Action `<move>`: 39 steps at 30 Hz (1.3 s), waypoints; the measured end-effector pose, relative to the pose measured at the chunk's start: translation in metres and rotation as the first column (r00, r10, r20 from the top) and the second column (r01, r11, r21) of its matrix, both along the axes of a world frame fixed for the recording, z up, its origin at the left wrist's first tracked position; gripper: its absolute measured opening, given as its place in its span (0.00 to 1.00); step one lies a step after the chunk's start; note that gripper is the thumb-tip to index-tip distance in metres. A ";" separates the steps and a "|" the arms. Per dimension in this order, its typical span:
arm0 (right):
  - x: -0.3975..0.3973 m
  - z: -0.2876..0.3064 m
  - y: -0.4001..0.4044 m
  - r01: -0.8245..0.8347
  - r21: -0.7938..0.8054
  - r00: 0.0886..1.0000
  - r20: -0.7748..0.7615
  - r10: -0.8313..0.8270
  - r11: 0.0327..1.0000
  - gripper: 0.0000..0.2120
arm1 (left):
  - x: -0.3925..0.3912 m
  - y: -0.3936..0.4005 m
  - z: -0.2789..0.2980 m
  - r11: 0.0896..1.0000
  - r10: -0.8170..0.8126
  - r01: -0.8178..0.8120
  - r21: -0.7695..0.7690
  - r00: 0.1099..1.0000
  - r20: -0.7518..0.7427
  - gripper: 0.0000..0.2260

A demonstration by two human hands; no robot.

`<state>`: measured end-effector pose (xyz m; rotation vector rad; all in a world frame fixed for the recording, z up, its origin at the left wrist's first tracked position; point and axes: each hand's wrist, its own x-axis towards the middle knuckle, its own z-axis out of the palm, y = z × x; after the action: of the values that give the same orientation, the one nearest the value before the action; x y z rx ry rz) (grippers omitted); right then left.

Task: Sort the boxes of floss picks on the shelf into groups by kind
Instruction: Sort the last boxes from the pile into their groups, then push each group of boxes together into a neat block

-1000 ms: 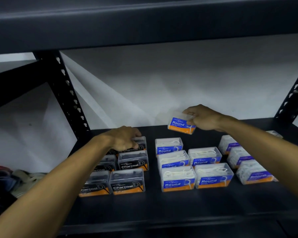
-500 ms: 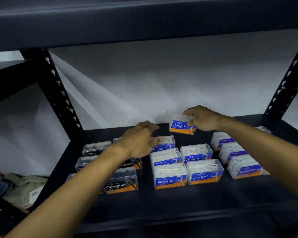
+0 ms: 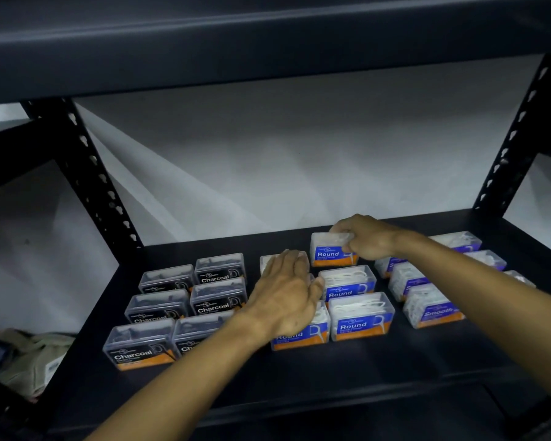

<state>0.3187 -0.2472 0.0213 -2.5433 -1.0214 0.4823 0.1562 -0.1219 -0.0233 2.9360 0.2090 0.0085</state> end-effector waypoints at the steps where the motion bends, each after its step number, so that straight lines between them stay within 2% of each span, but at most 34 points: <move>1: -0.001 0.000 0.000 -0.010 -0.004 1.000 -0.004 0.010 1.000 0.16 | 0.000 0.000 0.001 1.000 0.001 -0.001 -0.001 1.000 -0.005 0.29; 16: -0.007 -0.011 -0.001 -0.091 -0.035 0.996 -0.013 0.091 0.995 0.10 | -0.002 -0.002 0.004 1.000 0.016 -0.016 -0.009 0.998 -0.054 0.29; 20: -0.008 -0.011 0.001 -0.101 -0.044 0.995 -0.027 0.100 0.994 0.13 | -0.002 -0.002 0.006 1.000 0.017 -0.018 -0.013 0.998 -0.055 0.29; 25: -0.009 -0.010 0.002 -0.120 -0.059 0.992 -0.039 0.117 0.991 0.13 | -0.002 -0.001 0.006 1.000 0.014 -0.015 -0.021 0.998 -0.057 0.29; 33: -0.007 -0.009 0.003 -0.113 -0.088 0.989 -0.101 0.104 0.990 0.31 | -0.003 -0.002 0.007 0.997 0.030 -0.032 -0.073 0.999 -0.017 0.28; 36: -0.001 -0.009 0.000 -0.101 -0.052 0.985 -0.149 0.093 0.994 0.32 | -0.001 -0.002 0.010 0.994 0.044 -0.043 -0.100 0.999 0.015 0.27; 39: 0.007 -0.002 -0.011 -0.054 0.067 0.989 -0.133 0.063 0.996 0.29 | 0.005 -0.005 0.018 0.992 0.058 -0.050 -0.117 0.996 0.070 0.26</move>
<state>0.3257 -0.2585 0.0196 -2.3947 -1.0467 0.6190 0.1610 -0.1267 -0.0058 2.8083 0.2687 0.1088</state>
